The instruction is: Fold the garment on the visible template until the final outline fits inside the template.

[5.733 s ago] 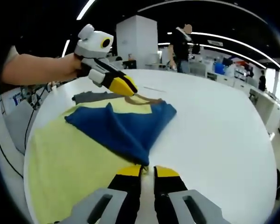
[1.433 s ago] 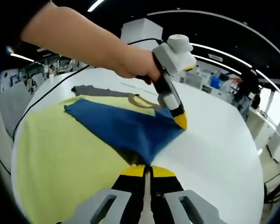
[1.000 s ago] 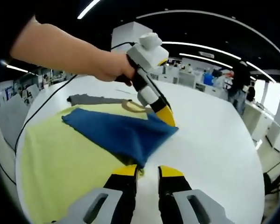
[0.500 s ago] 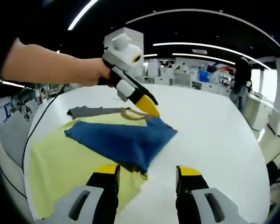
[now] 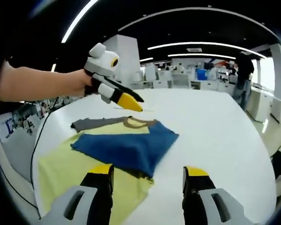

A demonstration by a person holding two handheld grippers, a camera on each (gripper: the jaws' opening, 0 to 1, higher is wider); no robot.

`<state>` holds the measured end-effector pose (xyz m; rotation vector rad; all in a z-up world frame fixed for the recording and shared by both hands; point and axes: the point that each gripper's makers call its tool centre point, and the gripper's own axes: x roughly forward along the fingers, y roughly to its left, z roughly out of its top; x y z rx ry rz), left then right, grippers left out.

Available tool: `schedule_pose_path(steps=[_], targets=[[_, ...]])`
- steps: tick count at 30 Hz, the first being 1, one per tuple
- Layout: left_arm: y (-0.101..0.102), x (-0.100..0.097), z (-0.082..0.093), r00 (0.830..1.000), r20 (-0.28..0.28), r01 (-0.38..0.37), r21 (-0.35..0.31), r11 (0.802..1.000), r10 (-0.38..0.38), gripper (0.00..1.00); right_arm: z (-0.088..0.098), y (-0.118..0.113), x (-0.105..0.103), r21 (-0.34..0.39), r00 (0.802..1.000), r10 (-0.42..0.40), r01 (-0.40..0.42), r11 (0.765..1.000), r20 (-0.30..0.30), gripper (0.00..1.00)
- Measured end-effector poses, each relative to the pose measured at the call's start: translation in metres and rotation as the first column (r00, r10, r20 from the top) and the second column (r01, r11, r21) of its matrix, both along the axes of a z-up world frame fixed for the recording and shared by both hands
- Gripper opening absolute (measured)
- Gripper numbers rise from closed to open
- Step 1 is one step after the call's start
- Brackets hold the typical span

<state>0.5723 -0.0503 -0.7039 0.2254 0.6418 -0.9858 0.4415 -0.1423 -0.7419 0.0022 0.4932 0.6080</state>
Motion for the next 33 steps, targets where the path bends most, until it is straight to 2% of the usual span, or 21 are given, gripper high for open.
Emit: schedule_pose_path(steps=[8,19,29,33], targets=[[0.023,-0.016,0.02,0.999,0.02,-0.043,-0.049,0.998,0.044,0.65,0.006,-0.002,-0.007,0.026,1.0,-0.001,0.002,1.0,-0.02,0.58],[0.064,-0.038,0.033,0.995,0.044,-0.09,-0.074,0.993,0.094,0.64,0.009,0.006,-0.03,-0.01,0.998,0.056,-0.056,0.998,-0.034,0.59],[0.113,-0.052,0.029,0.984,0.04,-0.168,-0.097,0.981,0.172,0.63,0.01,0.017,-0.045,-0.023,0.996,0.087,-0.088,0.996,-0.034,0.6],[0.143,-0.057,0.025,0.972,0.025,-0.229,-0.108,0.967,0.233,0.62,0.008,0.018,-0.049,-0.033,0.995,0.091,-0.093,0.995,-0.035,0.6]])
